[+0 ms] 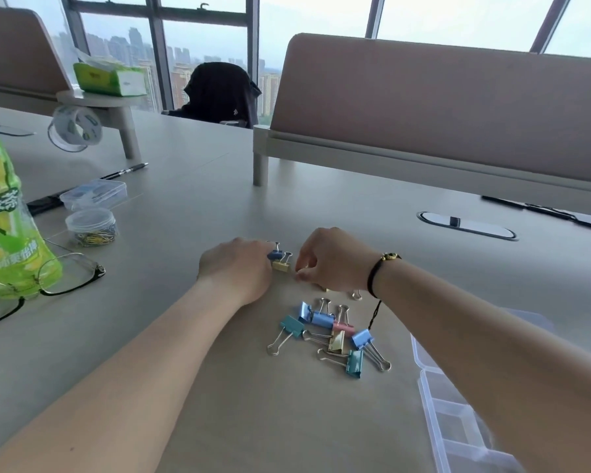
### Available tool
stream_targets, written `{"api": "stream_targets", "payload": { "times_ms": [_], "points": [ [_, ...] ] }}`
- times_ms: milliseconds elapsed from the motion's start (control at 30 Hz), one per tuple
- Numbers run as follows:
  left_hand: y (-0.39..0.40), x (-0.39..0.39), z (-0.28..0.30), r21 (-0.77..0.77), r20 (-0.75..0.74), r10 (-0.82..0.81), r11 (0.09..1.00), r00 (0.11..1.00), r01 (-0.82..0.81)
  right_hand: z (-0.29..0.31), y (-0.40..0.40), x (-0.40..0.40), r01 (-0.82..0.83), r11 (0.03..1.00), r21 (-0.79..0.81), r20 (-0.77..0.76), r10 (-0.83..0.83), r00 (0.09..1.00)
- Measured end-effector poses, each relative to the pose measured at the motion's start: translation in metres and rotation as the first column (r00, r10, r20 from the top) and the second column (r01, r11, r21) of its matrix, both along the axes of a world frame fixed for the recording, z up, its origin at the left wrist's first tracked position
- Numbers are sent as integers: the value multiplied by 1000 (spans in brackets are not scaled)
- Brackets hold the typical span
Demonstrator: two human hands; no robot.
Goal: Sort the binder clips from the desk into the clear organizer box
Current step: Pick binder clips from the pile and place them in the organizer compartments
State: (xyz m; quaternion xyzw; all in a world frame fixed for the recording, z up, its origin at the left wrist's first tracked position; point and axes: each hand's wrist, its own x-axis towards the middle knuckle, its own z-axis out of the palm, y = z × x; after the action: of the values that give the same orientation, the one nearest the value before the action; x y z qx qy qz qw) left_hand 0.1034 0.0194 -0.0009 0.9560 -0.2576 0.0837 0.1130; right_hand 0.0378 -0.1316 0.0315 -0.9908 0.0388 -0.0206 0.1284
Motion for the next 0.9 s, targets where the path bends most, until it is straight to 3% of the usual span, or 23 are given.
{"api": "stream_targets", "payload": {
  "times_ms": [100,233,300,367,467,533,667,800,900],
  "points": [
    [4,-7,2,6,-11,-59,998,998,59,1,2,-8,-71,992,-106,-19,69,997],
    [13,-15,-2,-229,-66,-137,966,988,119,3,2,-24,-139,980,-145,-49,133,990],
    [15,-14,-2,-375,-144,-181,920,973,116,5,-3,-30,-113,994,0,-20,113,993],
    [11,-16,1,-570,-211,-228,819,950,69,10,-11,-32,-28,962,273,43,17,999],
    [4,-25,10,-836,-438,-379,505,815,-215,21,-18,-34,22,807,591,112,-109,988],
    [-1,-32,18,-823,-568,-530,390,630,-413,26,-17,-34,-30,762,647,154,-93,984],
    [-7,-45,24,-721,-646,-690,410,327,-559,28,-6,-34,-101,807,582,169,2,986],
    [-4,-44,24,-687,-620,-744,361,249,-631,30,-7,-41,-132,812,568,133,68,989],
    [0,-36,24,-651,-603,-758,290,247,-701,37,-31,-43,-55,793,607,166,-58,984]
  ]
}}
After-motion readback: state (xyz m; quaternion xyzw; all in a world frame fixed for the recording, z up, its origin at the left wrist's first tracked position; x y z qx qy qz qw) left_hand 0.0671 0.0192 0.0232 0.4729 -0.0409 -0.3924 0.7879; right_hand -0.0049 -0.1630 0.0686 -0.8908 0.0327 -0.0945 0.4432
